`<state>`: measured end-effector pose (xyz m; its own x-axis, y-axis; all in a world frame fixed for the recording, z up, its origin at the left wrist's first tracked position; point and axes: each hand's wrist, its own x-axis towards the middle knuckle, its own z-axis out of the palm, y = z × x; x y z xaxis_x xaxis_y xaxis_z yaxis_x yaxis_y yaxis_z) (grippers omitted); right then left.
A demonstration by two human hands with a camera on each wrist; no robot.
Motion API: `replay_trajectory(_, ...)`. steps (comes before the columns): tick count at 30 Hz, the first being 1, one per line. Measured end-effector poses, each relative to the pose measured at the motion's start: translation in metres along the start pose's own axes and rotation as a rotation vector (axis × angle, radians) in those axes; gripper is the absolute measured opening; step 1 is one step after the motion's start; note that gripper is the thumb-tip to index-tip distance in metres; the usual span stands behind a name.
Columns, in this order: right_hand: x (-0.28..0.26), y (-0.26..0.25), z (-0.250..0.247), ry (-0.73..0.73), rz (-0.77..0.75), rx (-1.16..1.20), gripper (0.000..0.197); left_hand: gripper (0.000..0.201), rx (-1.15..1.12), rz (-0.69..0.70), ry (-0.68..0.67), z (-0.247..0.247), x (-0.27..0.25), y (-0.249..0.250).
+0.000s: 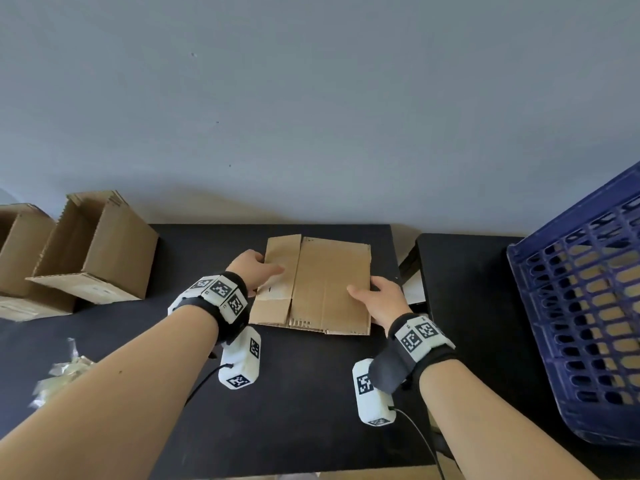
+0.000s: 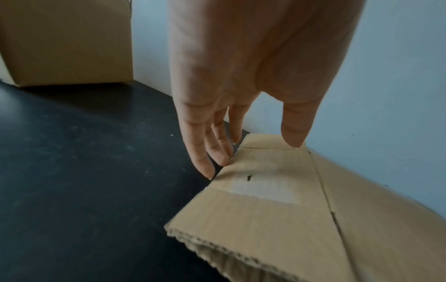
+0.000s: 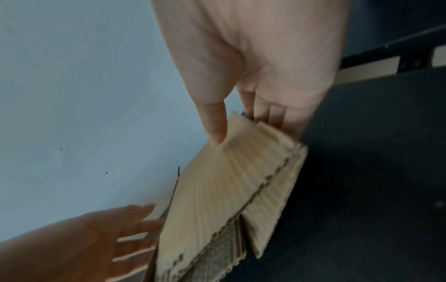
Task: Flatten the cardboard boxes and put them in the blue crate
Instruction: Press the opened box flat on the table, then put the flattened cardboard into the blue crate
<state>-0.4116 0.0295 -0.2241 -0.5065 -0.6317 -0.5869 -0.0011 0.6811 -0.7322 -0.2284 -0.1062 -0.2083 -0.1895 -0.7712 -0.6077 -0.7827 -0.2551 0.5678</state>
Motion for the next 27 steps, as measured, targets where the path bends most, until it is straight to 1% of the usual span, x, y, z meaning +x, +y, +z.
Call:
replay_trajectory(1,-0.001,0.0,0.0,-0.009,-0.007,0.029,0.025,0.051,-0.01,-0.008,0.001,0.002,-0.002,0.001)
replay_trajectory(3,-0.004,-0.001,-0.001,-0.01,-0.012,0.082,0.018,0.054,0.01,0.003,0.009,0.004,-0.007,0.002)
replay_trajectory(5,-0.01,-0.003,-0.006,-0.006,-0.031,0.105,0.018,0.062,0.009,0.022,0.028,0.006,-0.015,0.002)
replay_trajectory(7,-0.016,-0.007,-0.013,-0.002,-0.069,0.108,0.02,0.067,-0.056,0.034,0.016,0.006,-0.023,0.002)
replay_trajectory(10,-0.03,-0.011,-0.024,0.009,-0.127,0.144,0.025,0.055,-0.181,0.097,0.018,0.003,-0.041,0.005)
replay_trajectory(12,-0.043,-0.01,-0.032,0.02,-0.152,0.197,0.025,0.059,-0.251,0.148,0.049,0.003,-0.057,0.008)
replay_trajectory(14,-0.061,-0.009,-0.041,0.036,-0.175,0.243,0.026,0.061,-0.328,0.202,0.096,0.004,-0.079,0.012)
replay_trajectory(18,-0.107,-0.01,-0.061,0.063,-0.26,0.288,0.031,0.049,-0.424,0.336,0.168,0.006,-0.132,0.017)
replay_trajectory(19,-0.118,-0.009,-0.066,0.075,-0.293,0.291,0.033,0.049,-0.438,0.367,0.176,0.006,-0.146,0.018)
replay_trajectory(24,-0.181,-0.003,-0.097,0.166,-0.43,0.294,0.029,0.055,-0.527,0.492,0.203,0.017,-0.214,0.029)
replay_trajectory(27,-0.213,0.004,-0.128,0.239,-0.498,0.296,0.03,0.053,-0.578,0.535,0.168,0.035,-0.246,0.047)
